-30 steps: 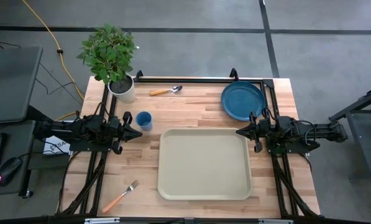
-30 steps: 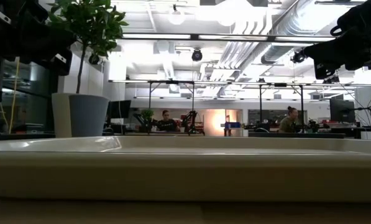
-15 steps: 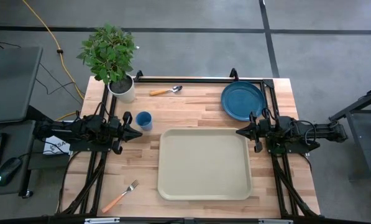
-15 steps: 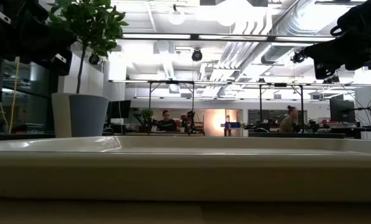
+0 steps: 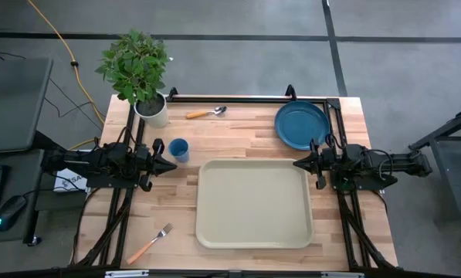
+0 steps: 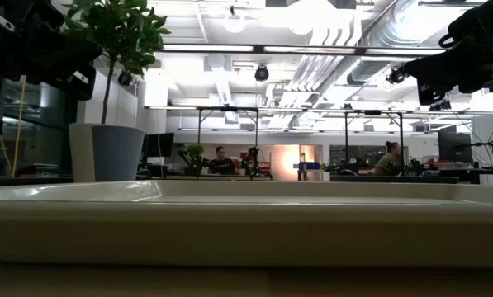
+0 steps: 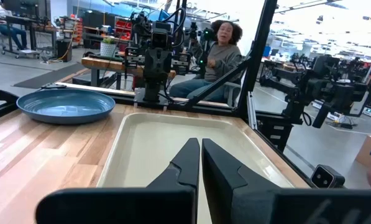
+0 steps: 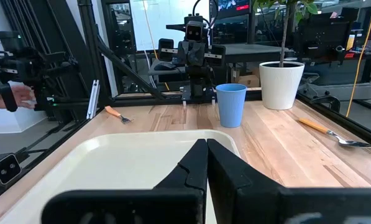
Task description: Pick and place plate/cup/fork/spoon on tray
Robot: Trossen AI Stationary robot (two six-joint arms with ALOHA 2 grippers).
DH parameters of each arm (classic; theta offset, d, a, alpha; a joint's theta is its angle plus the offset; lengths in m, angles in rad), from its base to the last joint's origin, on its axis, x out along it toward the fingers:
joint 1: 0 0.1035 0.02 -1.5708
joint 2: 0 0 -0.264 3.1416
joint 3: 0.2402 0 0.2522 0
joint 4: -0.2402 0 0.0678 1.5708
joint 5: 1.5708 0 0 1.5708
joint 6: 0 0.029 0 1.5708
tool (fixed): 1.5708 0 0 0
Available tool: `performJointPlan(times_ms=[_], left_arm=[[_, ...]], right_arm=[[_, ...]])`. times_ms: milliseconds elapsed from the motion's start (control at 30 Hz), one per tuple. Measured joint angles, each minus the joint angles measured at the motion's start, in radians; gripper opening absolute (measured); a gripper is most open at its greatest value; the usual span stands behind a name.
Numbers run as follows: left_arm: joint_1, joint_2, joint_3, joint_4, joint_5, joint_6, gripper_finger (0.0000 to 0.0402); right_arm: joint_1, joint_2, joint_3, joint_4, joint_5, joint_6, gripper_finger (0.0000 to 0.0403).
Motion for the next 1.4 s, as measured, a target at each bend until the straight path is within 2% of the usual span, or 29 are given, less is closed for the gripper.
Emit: performJointPlan(times_ms=[1100,1400], left_arm=[[0.000,0.000,0.000,0.004,0.000,0.003,0.0000],[0.000,0.000,0.000,0.098,0.000,0.081,0.0000]], right_arm=[[0.000,0.000,0.000,0.000,0.000,0.000,0.0000],[0.000,0.000,0.000,0.000,0.000,0.000,0.0000]])
